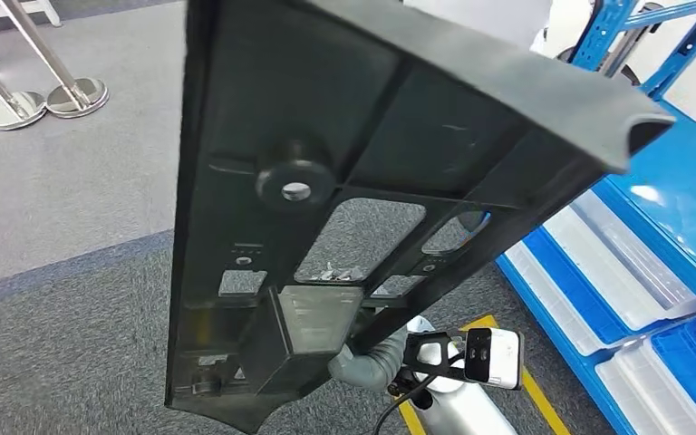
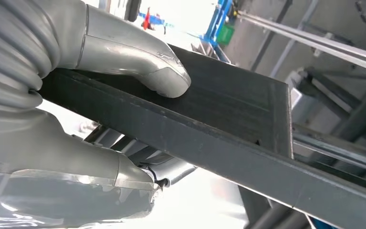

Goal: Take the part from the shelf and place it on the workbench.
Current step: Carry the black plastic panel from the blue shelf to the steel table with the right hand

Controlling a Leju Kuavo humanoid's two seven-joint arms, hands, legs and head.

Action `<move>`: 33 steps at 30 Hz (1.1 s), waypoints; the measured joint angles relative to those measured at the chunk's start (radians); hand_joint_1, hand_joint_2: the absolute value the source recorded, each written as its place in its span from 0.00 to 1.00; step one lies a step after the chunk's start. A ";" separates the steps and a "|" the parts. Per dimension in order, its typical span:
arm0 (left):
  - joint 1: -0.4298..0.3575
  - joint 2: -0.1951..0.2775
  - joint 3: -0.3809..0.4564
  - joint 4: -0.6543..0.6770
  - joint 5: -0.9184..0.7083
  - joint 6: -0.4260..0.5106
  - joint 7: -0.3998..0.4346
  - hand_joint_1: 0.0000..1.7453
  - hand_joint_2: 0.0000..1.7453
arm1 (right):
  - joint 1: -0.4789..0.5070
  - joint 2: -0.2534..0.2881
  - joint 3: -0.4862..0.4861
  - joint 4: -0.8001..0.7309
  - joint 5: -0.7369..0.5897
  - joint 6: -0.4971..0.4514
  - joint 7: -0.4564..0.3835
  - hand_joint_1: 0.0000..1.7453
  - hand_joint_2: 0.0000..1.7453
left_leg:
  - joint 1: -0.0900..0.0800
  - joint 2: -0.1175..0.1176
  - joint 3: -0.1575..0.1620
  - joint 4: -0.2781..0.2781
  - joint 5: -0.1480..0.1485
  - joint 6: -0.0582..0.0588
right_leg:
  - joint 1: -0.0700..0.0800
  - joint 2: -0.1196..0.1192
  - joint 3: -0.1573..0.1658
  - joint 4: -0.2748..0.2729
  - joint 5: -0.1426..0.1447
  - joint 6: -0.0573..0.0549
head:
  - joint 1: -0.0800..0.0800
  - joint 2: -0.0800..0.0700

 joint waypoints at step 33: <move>-0.013 -0.025 -0.041 0.000 0.000 0.000 0.039 0.00 1.00 | -0.096 0.008 0.144 0.074 0.010 -0.021 0.013 1.00 1.00 | -0.003 -0.030 -0.004 0.015 -0.012 0.009 | 0.006 0.009 -0.060 0.085 -0.003 0.006 | 0.000 0.000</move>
